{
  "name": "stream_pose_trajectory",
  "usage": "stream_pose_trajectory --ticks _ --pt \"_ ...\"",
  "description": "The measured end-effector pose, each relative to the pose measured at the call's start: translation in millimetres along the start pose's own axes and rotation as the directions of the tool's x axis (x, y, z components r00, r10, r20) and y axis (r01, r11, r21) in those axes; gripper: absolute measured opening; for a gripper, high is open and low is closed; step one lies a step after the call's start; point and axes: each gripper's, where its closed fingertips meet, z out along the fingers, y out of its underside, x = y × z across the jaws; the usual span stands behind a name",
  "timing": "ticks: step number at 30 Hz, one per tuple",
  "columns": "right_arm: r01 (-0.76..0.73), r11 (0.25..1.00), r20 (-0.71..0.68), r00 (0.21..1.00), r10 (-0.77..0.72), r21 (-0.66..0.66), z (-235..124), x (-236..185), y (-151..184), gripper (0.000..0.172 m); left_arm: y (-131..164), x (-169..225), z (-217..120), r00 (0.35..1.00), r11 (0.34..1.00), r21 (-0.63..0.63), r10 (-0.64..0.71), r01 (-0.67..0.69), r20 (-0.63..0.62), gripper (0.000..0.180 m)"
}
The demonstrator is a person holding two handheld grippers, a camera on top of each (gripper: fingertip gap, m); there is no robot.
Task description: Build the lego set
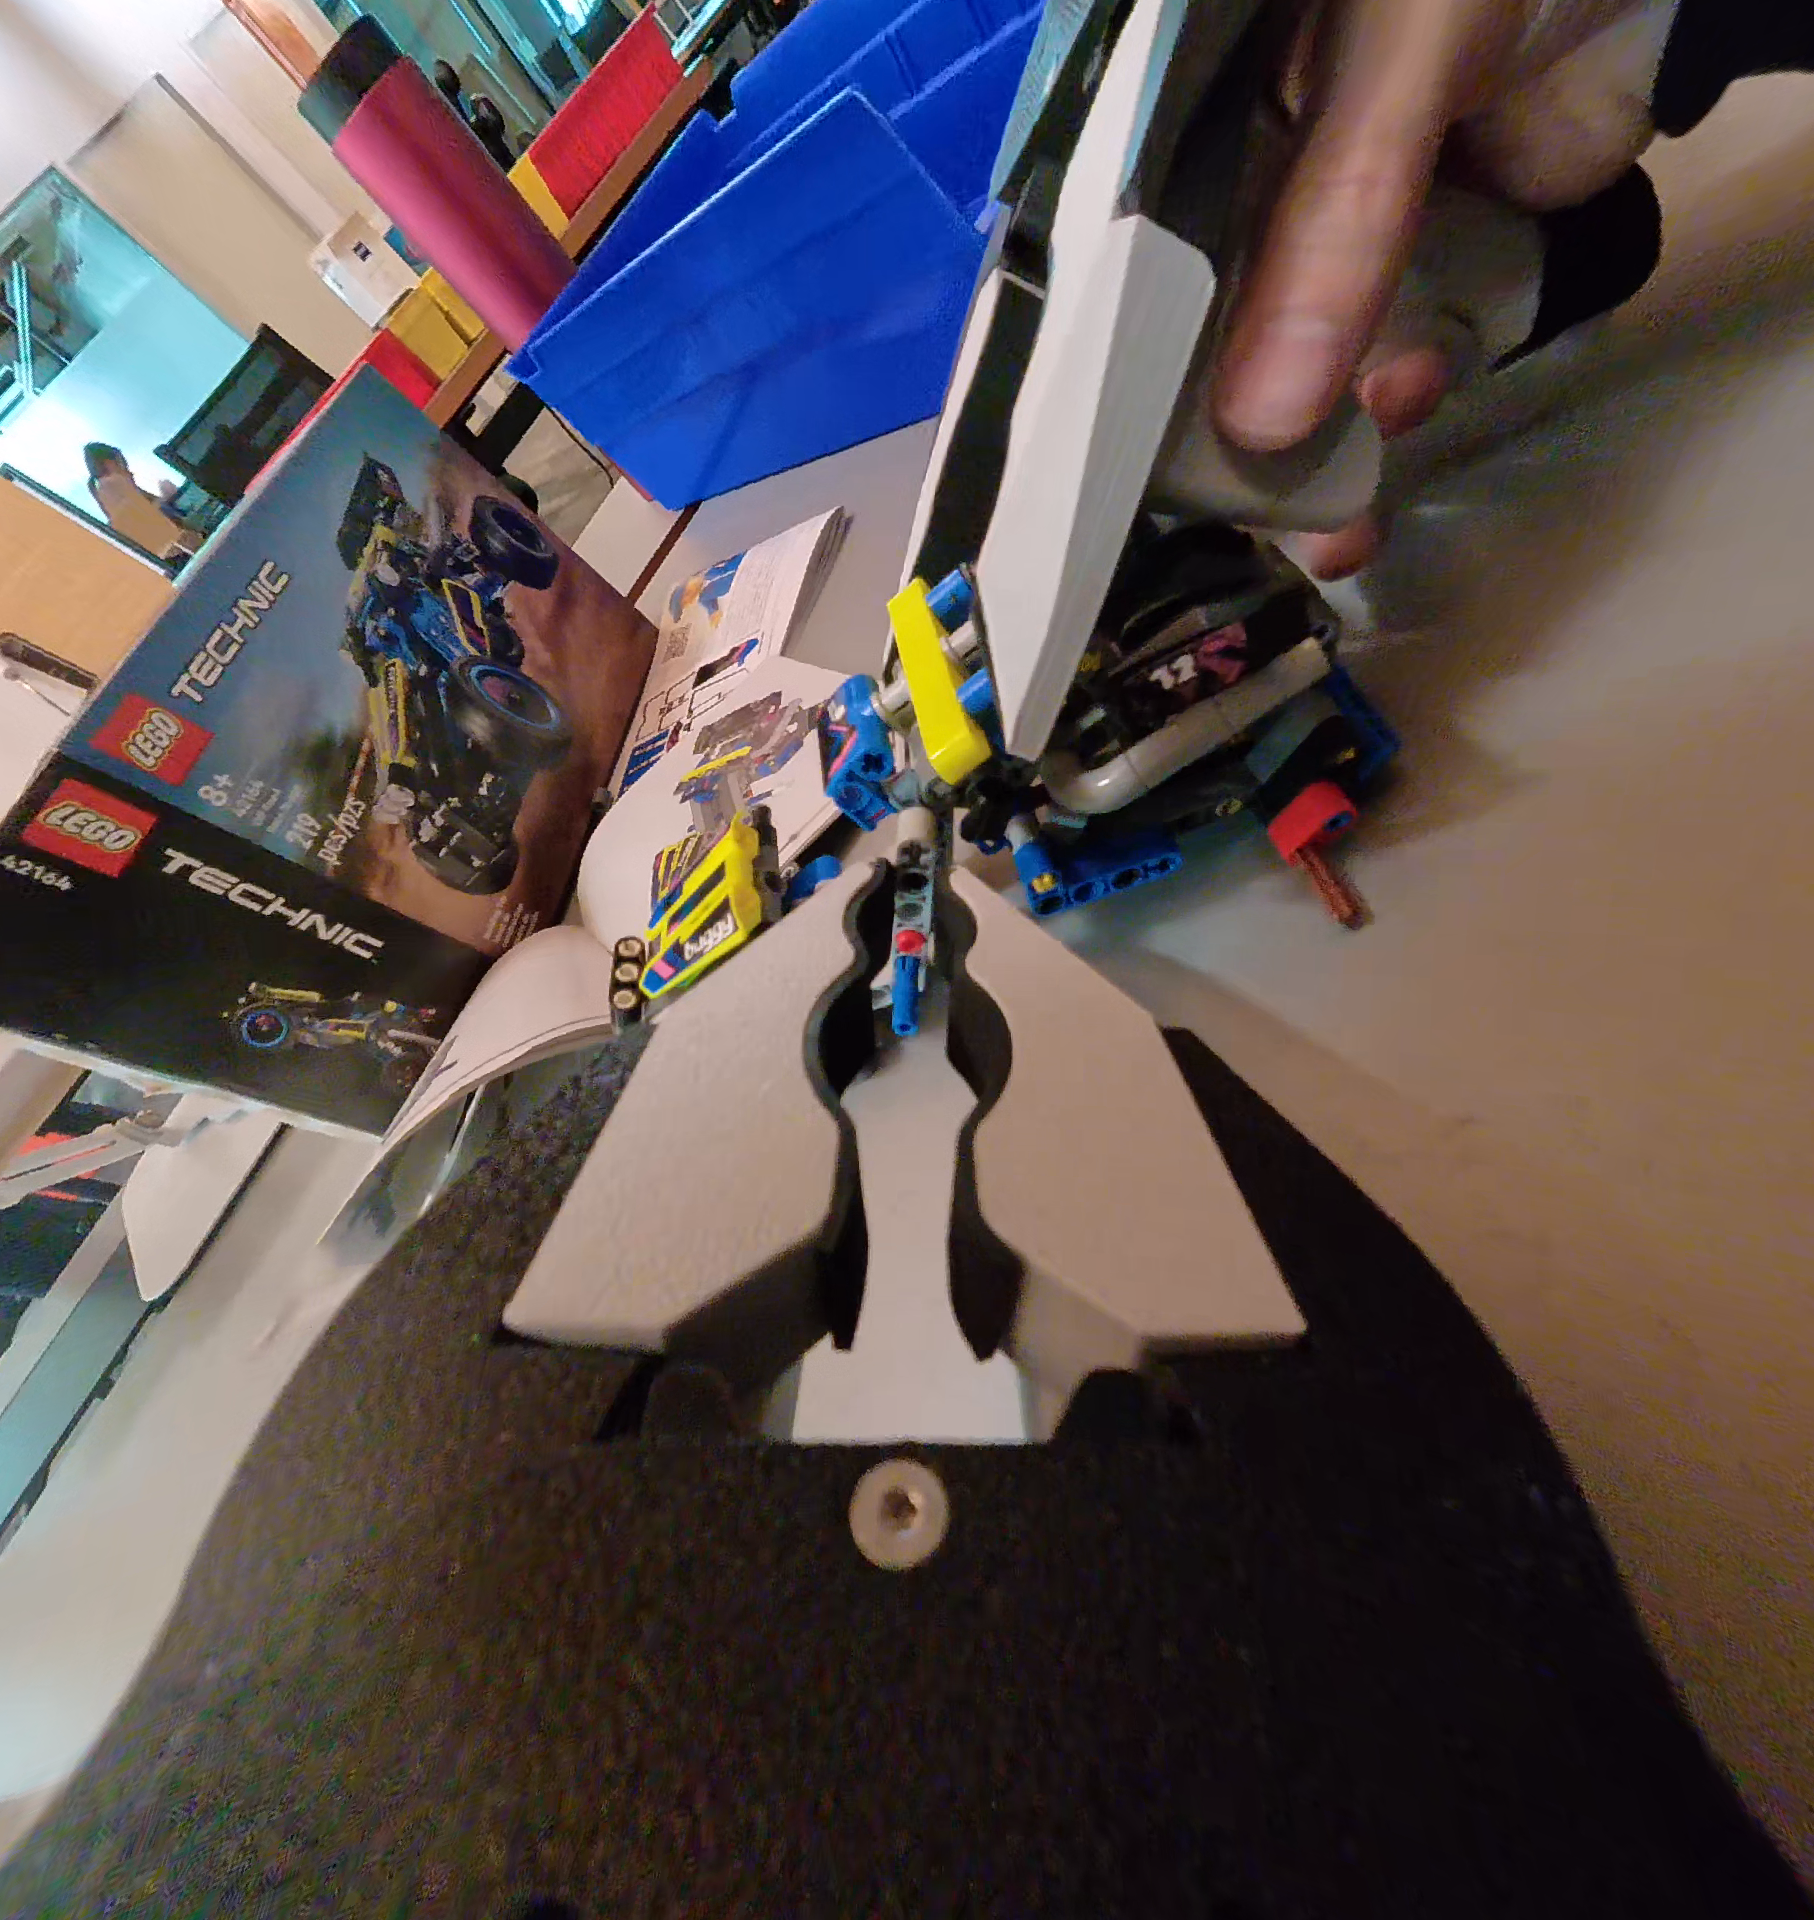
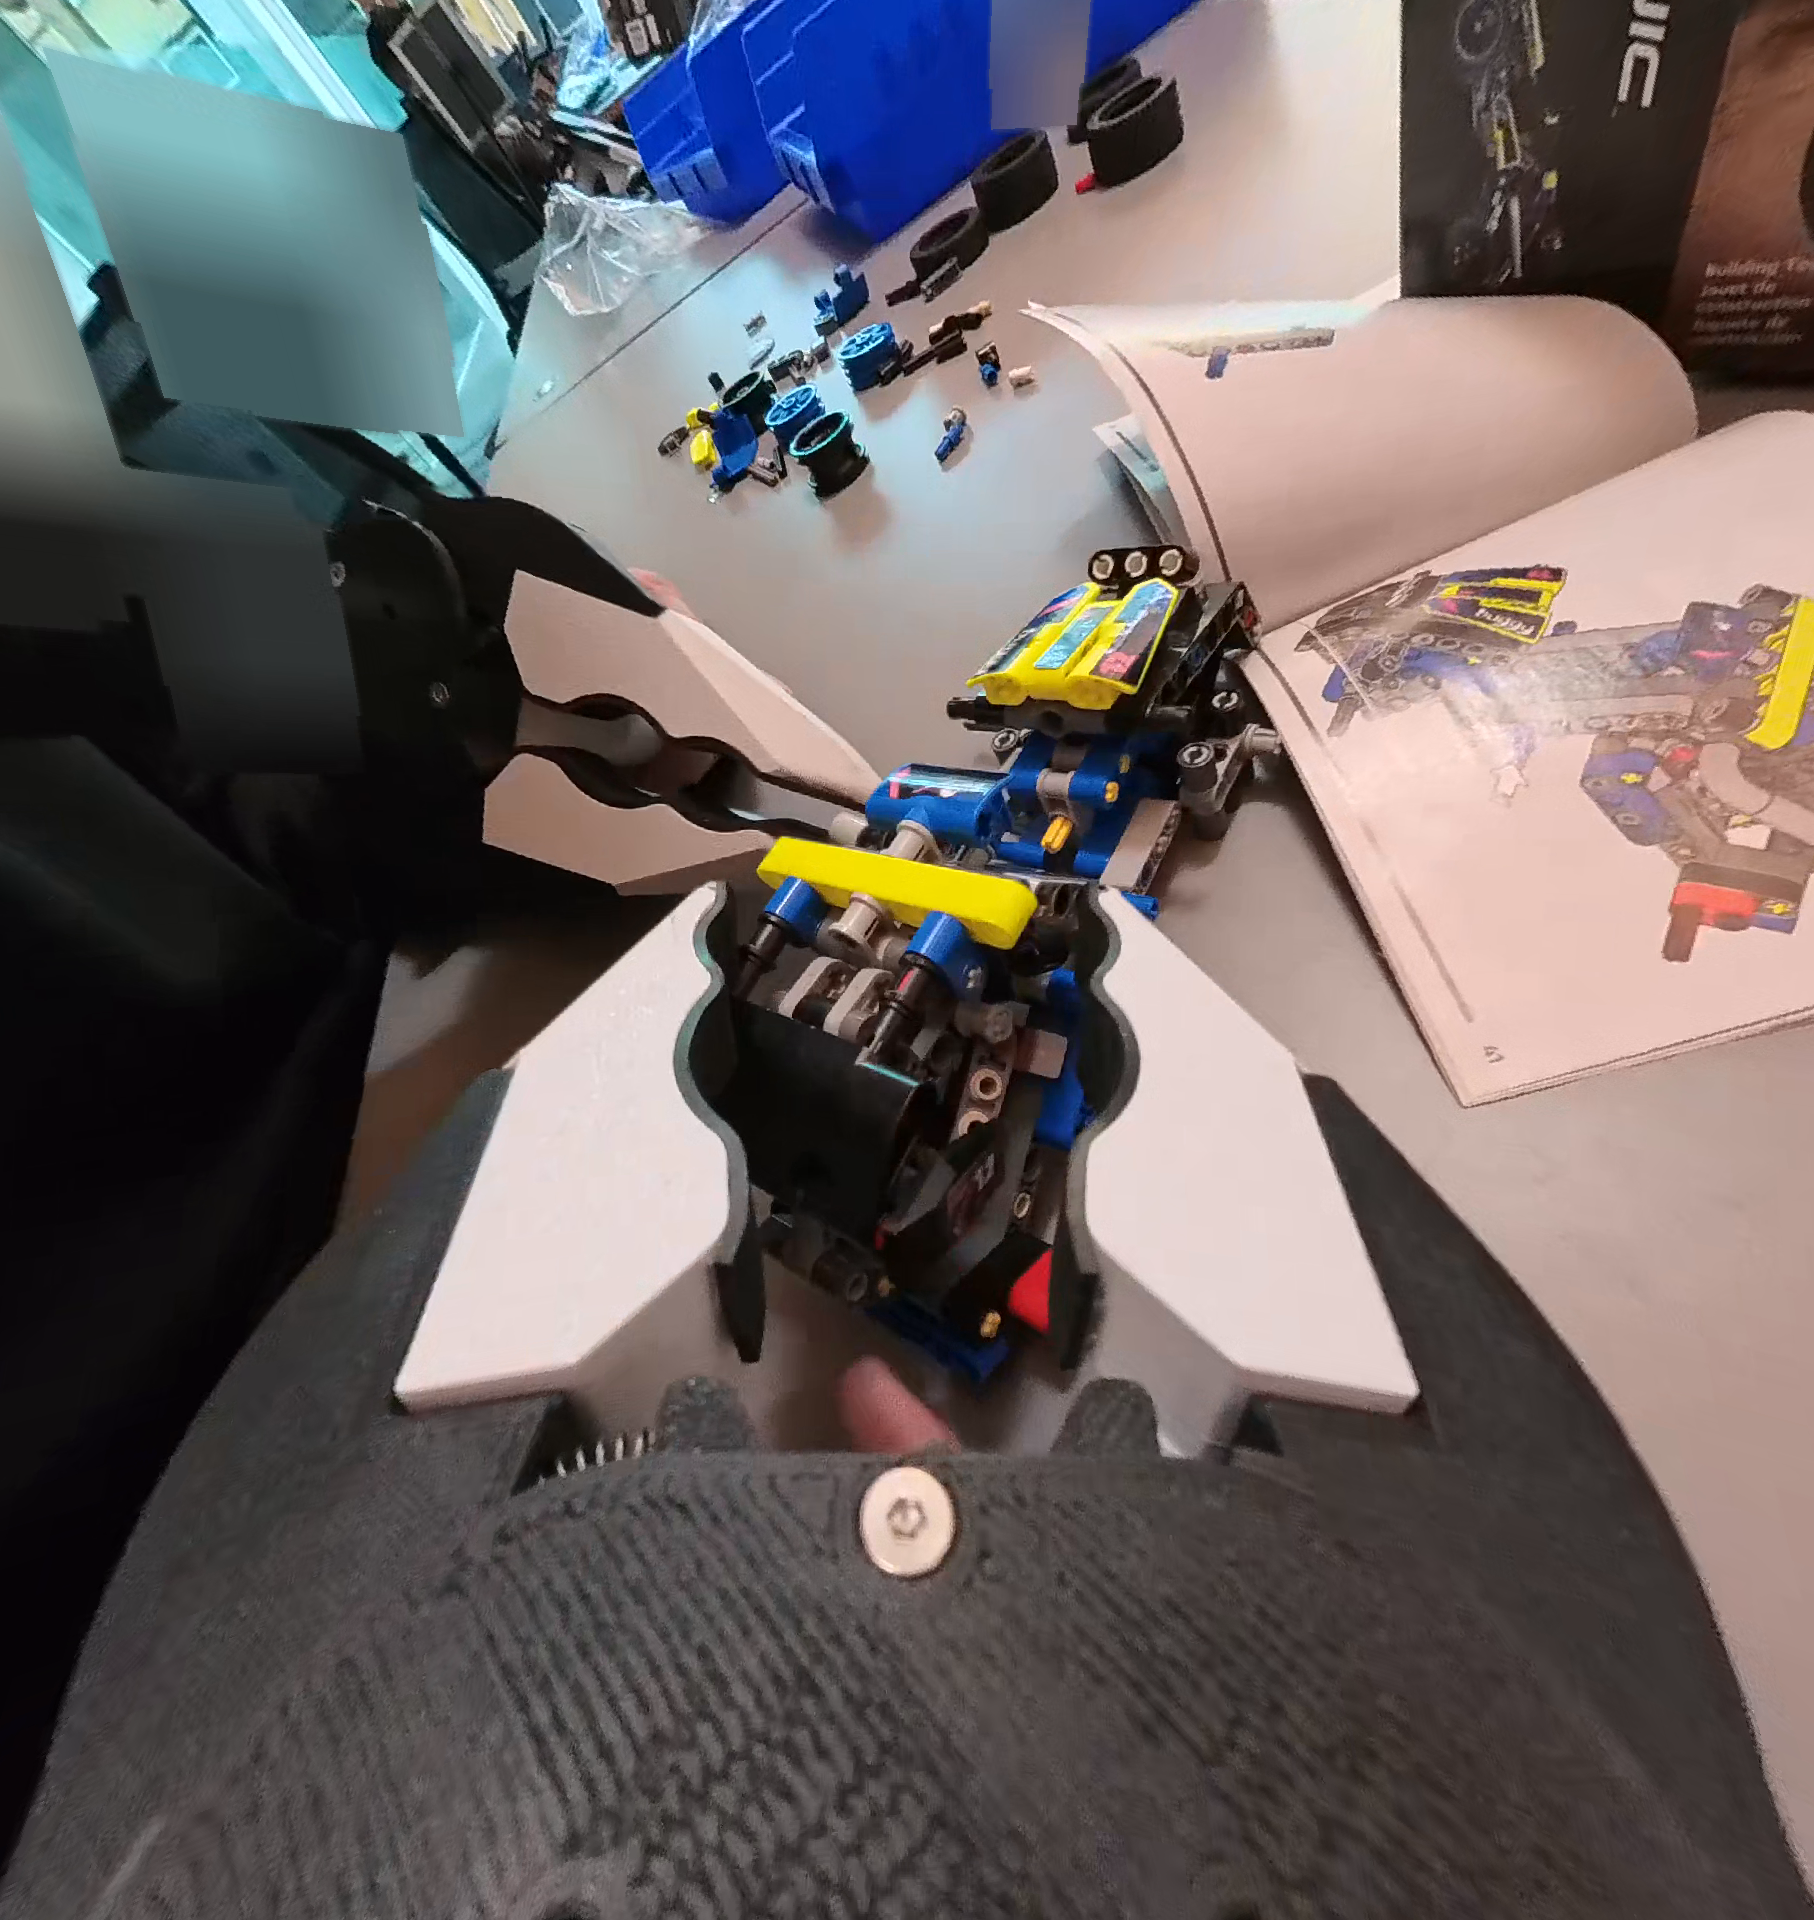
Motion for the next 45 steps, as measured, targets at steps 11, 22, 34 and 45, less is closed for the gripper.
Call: stream_pose_trajectory --ticks 11,22,34,45 --pt "0.027 0.999 0.012 1.0 -0.027 0.02 1 -1 -1 0.062 1 0 -3 0.998 0.997 -0.047 -0.063 0.063 0.009 0.004" --pt "0.008 1.0 0.01 1.0 -0.008 0.03 2 1 -2 0.061 6 10 -11 0.989 0.977 -0.154 -0.144 0.147 0.028 0.004" --pt "-0.003 0.999 0.016 1.0 0.003 0.034 2 0 -2 0.061 1 2 -5 0.986 0.984 -0.081 -0.154 0.159 0.058 0.004" --pt "-0.018 0.999 0.029 0.999 0.017 0.04 0 -1 -2 0.061 2 2 -2 0.992 0.991 -0.064 -0.116 0.118 0.041 0.004"
